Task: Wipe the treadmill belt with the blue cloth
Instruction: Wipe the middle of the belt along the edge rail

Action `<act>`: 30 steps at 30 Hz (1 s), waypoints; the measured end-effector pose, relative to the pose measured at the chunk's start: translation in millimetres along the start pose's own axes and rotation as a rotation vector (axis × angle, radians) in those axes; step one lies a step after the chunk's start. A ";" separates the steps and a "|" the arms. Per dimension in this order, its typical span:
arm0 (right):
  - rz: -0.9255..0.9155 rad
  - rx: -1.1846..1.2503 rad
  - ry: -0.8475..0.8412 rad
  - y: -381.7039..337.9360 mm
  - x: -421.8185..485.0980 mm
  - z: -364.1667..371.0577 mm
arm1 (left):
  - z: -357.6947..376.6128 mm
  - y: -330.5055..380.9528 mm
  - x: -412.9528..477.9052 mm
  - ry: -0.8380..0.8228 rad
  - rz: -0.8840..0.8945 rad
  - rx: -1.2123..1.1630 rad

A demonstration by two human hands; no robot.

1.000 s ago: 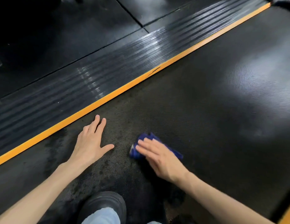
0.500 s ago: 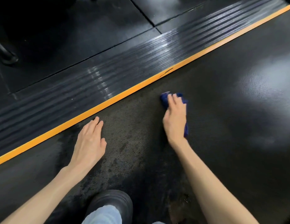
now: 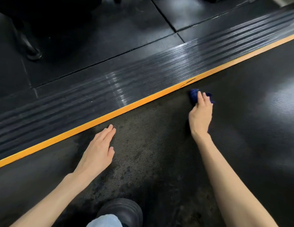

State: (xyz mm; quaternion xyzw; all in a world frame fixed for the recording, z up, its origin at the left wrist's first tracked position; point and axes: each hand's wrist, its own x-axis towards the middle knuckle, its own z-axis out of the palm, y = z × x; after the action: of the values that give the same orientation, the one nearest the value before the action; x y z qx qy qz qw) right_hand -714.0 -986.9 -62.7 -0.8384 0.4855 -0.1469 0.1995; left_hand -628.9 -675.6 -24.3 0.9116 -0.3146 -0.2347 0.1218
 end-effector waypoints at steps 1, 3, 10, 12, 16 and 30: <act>-0.042 -0.007 0.004 -15.1 -12.9 6.9 | 0.3 0.0 -0.6 0.021 -0.009 -0.012; -0.280 0.002 -0.100 -50.1 -60.9 27.9 | 1.4 -3.8 -3.2 0.083 -0.022 0.004; -0.922 0.083 -0.483 -81.2 -138.4 45.3 | 1.6 -25.6 -13.0 0.122 -0.025 0.173; -0.782 0.073 -0.384 -57.4 -91.0 37.5 | 2.2 -24.9 -11.0 0.126 -0.006 0.173; -0.345 -0.029 -0.172 -7.0 -0.8 14.8 | 0.9 -19.8 -5.3 0.135 -0.024 0.155; -0.635 -0.048 -0.228 3.1 -19.0 9.9 | 5.0 15.9 27.1 0.145 0.159 0.179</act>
State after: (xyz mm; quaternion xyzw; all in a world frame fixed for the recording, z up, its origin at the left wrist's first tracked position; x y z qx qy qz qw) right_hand -721.3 -969.7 -73.9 -0.9633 0.1781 -0.0954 0.1769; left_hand -620.9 -705.4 -32.2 0.9056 -0.3960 -0.1286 0.0804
